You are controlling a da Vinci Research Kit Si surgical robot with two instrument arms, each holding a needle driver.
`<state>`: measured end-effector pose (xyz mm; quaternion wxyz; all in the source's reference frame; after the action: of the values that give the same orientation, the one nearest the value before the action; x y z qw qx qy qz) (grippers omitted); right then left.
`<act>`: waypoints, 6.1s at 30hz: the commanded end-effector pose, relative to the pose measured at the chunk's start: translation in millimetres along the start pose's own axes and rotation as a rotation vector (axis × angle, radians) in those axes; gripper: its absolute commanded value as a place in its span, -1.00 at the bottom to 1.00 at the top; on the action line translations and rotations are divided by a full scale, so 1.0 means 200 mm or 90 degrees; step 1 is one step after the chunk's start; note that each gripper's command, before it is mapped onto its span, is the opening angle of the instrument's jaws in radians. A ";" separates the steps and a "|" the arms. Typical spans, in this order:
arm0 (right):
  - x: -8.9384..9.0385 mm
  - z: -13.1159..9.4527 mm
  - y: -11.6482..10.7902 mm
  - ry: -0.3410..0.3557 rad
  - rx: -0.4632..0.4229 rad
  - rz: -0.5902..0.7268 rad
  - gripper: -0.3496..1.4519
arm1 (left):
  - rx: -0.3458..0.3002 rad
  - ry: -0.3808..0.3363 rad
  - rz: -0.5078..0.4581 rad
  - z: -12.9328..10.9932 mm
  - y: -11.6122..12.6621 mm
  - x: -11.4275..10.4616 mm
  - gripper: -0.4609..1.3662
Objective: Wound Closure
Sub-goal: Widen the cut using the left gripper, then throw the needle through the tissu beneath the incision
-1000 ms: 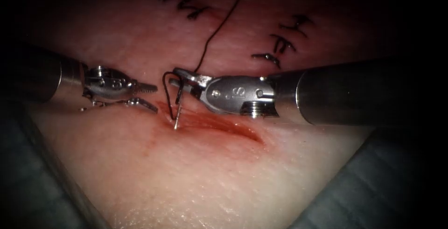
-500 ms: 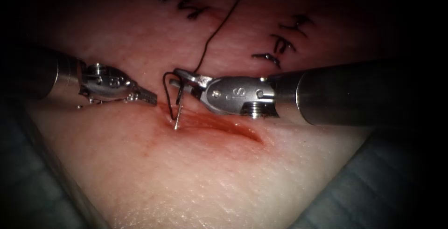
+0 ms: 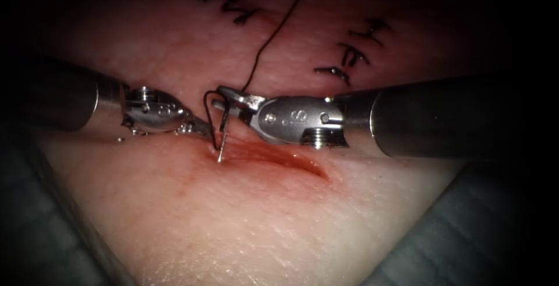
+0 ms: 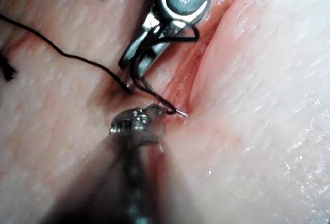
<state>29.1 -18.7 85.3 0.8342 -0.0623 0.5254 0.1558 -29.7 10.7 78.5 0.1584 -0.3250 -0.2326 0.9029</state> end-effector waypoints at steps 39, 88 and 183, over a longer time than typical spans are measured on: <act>0.001 -0.002 -0.001 -0.012 -0.014 -0.002 -1.00 | -0.065 -0.176 0.002 0.026 -0.009 -0.024 0.11; -0.012 0.009 -0.005 -0.165 -0.041 -0.207 -1.00 | -0.050 -0.166 -0.009 0.007 -0.002 -0.009 0.11; -0.017 0.011 0.037 -0.122 0.031 0.618 -1.00 | 0.076 -0.066 -0.056 -0.013 0.040 -0.013 -0.70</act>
<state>27.2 -11.8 89.9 0.7055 0.2266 0.4168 0.5264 -27.1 3.7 73.8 0.2049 -0.2572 -0.1981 0.9234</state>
